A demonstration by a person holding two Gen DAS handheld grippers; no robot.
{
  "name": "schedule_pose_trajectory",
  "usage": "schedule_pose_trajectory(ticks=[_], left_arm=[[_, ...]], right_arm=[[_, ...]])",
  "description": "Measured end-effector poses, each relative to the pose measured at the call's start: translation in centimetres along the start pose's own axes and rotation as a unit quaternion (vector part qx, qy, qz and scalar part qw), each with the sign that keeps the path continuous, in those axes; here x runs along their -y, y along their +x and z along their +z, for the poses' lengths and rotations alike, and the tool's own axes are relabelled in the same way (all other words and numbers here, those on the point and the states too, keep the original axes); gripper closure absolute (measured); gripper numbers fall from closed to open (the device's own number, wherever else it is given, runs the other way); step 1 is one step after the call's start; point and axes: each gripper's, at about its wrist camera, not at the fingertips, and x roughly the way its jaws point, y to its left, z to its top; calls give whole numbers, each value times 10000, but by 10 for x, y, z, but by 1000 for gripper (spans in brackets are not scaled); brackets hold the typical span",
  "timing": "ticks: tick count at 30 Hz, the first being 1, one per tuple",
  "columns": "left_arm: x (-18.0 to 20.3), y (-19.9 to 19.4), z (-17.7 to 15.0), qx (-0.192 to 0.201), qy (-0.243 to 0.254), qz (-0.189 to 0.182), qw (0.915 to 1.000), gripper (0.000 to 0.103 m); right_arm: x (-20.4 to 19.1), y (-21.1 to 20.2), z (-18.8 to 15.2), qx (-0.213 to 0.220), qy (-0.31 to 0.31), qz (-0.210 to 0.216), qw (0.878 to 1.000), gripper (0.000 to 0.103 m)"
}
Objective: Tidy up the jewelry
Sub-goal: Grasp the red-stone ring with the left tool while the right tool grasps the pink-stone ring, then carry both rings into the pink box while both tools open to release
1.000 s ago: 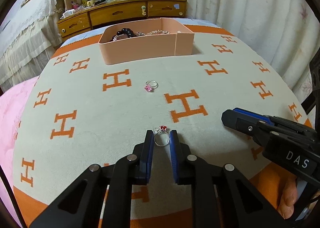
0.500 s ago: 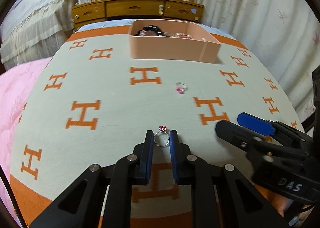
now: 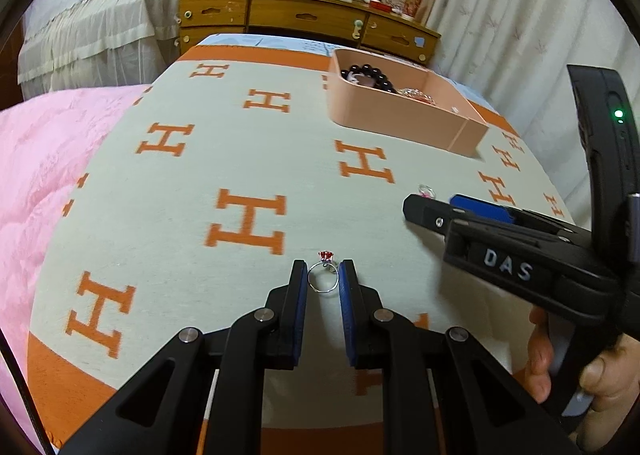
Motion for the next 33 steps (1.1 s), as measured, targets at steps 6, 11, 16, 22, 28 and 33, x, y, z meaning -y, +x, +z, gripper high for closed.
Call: schedule_pose_trajectory(ticks=[6, 11, 16, 22, 28, 33], left_arm=[[-13, 0, 0, 29, -197, -166, 9997, 89], [-17, 1, -1, 27, -231, -237, 9994, 89], [-18, 0, 0, 49, -204, -277, 9994, 89], [-10, -6, 7, 99, -74, -334, 9994, 89], [13, -13, 37, 165, 131, -520, 9984, 89], [29, -21, 77, 333, 265, -607, 9972, 89]], right_arm=[[-4, 9, 11, -2, -150, -66, 9999, 72], [-12, 11, 11, 46, -528, -338, 9980, 80], [-12, 11, 11, 38, -694, -424, 9967, 85], [-8, 9, 11, -2, -680, -278, 9973, 88], [-3, -6, 10, 28, -533, 101, 9985, 88], [1, -32, 23, 297, -540, 261, 9978, 88]])
